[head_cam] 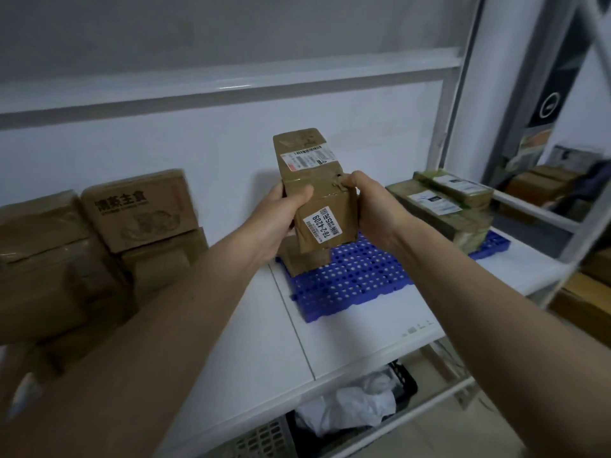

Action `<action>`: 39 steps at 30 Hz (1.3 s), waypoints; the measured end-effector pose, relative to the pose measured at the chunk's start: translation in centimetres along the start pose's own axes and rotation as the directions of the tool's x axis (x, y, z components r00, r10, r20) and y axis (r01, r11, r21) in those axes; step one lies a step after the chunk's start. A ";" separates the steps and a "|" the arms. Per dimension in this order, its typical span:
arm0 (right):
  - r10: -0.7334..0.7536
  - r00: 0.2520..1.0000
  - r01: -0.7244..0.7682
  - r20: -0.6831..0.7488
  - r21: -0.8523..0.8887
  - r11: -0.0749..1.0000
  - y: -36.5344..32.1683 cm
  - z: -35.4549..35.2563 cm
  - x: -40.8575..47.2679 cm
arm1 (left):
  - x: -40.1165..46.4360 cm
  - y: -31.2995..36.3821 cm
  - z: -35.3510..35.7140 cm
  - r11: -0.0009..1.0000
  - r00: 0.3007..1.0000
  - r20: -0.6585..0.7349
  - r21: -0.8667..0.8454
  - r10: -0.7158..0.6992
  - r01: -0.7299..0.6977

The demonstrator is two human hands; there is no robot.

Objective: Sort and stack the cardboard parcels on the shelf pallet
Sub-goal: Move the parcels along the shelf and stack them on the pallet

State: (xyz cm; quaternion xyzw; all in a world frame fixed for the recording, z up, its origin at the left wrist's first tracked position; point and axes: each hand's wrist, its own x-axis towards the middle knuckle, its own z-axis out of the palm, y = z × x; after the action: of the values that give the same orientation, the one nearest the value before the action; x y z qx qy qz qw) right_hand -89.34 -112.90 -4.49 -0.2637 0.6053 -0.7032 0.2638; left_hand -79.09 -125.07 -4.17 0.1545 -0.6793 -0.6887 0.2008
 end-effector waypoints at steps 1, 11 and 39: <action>0.013 1.000 -0.014 -0.029 -0.024 1.000 -0.2 -1.6 0.4 | 0.8 -0.3 1.4 1.000 1.000 0.013 -0.005 -0.008 0.008; 0.130 0.989 -0.145 -0.077 -0.252 0.957 0.3 -16.9 4.2 | 8.6 -6.3 15.0 0.988 0.988 0.035 -0.047 -0.147 0.149; 0.088 0.996 -0.044 -0.025 -0.974 0.224 8.7 -26.5 9.5 | 15.9 -16.0 25.2 0.934 0.937 -0.080 0.090 -0.339 0.345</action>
State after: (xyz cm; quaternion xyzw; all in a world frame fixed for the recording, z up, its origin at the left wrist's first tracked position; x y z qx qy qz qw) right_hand -114.02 -101.68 -16.00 -0.3572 0.9169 -0.1578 0.0827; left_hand -106.24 -110.79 -18.40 0.3022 -0.6699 -0.6720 0.0912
